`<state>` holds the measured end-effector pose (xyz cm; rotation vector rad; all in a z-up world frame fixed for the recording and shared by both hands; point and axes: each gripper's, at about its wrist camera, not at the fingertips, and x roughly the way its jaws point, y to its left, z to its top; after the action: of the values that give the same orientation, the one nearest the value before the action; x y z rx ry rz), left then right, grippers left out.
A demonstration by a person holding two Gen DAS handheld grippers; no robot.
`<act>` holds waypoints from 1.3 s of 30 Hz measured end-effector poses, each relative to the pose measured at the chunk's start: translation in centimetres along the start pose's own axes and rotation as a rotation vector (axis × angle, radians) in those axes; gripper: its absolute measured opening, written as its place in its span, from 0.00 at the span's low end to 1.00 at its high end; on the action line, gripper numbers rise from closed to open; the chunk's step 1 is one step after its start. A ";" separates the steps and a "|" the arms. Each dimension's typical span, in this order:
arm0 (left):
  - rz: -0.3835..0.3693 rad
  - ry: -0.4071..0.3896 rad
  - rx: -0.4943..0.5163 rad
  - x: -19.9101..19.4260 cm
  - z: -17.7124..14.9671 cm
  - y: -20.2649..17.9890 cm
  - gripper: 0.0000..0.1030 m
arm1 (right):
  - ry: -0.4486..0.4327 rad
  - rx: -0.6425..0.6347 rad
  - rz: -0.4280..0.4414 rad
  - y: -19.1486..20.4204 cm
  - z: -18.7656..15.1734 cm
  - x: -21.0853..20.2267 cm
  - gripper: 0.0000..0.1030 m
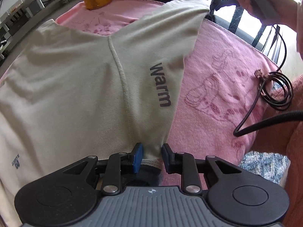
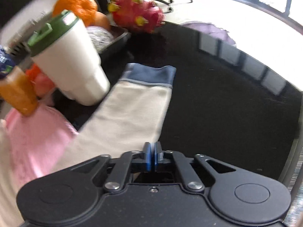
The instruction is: Fold clothes
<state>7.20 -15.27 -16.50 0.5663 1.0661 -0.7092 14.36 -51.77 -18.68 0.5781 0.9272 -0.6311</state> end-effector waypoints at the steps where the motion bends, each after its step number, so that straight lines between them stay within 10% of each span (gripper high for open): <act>1: -0.007 -0.021 -0.015 -0.7 -0.2 0.0 0.21 | -0.001 0.009 0.011 -0.2 0.0 -0.9 0.10; 7: -0.009 -0.162 -0.186 -4.8 -0.9 1.4 0.30 | 0.147 -0.153 0.402 3.3 -4.5 -7.3 0.20; 14: 0.148 -0.168 -0.413 -2.3 -0.7 4.6 0.16 | 0.333 -0.526 0.588 13.9 -13.6 -6.3 0.20; 17: 0.075 -0.095 -0.421 -0.3 -1.3 3.9 0.12 | 0.340 -0.596 0.515 15.4 -14.9 -5.2 0.20; 19: 0.076 -0.080 -0.348 -0.3 -2.0 1.8 0.12 | 0.306 -0.620 0.414 14.3 -14.8 -5.2 0.00; 25: 0.006 -0.072 -0.200 -2.8 -4.1 -2.6 0.14 | 0.203 -0.444 0.142 7.4 -13.7 -7.2 0.06; 34: 0.029 -0.257 -0.350 -5.4 -3.8 0.6 0.13 | 0.108 -0.272 0.426 7.7 -13.9 -9.5 0.15; 39: 0.042 -0.138 -0.322 -1.8 -2.7 -0.2 0.13 | 0.065 -0.317 0.367 10.9 -13.8 -7.6 0.15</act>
<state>4.94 -12.98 -15.87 0.2584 1.0109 -0.5180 11.22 -32.94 -16.84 0.4688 0.9300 -0.1320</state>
